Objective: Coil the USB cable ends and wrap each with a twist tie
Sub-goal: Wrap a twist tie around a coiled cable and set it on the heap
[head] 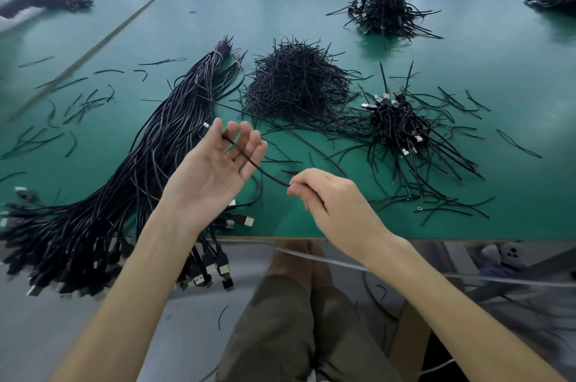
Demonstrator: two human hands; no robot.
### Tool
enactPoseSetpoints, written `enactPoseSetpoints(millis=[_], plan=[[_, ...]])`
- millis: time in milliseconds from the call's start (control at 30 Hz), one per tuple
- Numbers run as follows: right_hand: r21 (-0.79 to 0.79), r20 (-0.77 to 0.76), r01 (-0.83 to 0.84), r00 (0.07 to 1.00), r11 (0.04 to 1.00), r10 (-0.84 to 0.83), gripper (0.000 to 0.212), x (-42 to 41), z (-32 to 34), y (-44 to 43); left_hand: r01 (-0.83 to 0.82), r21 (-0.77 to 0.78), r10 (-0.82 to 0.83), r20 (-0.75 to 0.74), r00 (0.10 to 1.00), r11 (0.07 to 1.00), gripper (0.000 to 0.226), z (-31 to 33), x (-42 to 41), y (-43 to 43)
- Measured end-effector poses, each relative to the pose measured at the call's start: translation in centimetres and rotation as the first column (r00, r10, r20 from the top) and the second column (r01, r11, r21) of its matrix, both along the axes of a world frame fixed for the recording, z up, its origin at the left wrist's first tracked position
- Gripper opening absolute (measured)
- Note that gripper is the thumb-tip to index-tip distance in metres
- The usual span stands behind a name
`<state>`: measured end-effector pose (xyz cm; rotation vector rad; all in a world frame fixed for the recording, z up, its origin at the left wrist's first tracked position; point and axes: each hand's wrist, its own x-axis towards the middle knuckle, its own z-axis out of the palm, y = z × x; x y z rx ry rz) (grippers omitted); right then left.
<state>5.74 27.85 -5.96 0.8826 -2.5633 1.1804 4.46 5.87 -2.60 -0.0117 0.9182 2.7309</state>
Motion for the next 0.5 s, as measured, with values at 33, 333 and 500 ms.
enactPoseSetpoints(millis=[33,333,500], plan=[[0.035,0.032,-0.026,0.999,0.999,0.025,0.030,0.0,0.0,0.1,0.061,0.073,-0.059,-0.029,0.998,0.995,0.041,0.3,0.2,0.1],[0.198,0.052,0.048,0.997,0.979,-0.060,0.065,-3.3,2.2,2.4,0.043,-0.989,-0.754,-0.080,0.651,0.143,0.033,2.1,2.8,0.4],[-0.247,0.122,0.113,0.989,0.962,-0.085,0.067,-2.2,3.7,0.3,-0.366,-0.930,-0.405,-0.351,0.845,0.041,0.028,-0.5,2.4,3.4]])
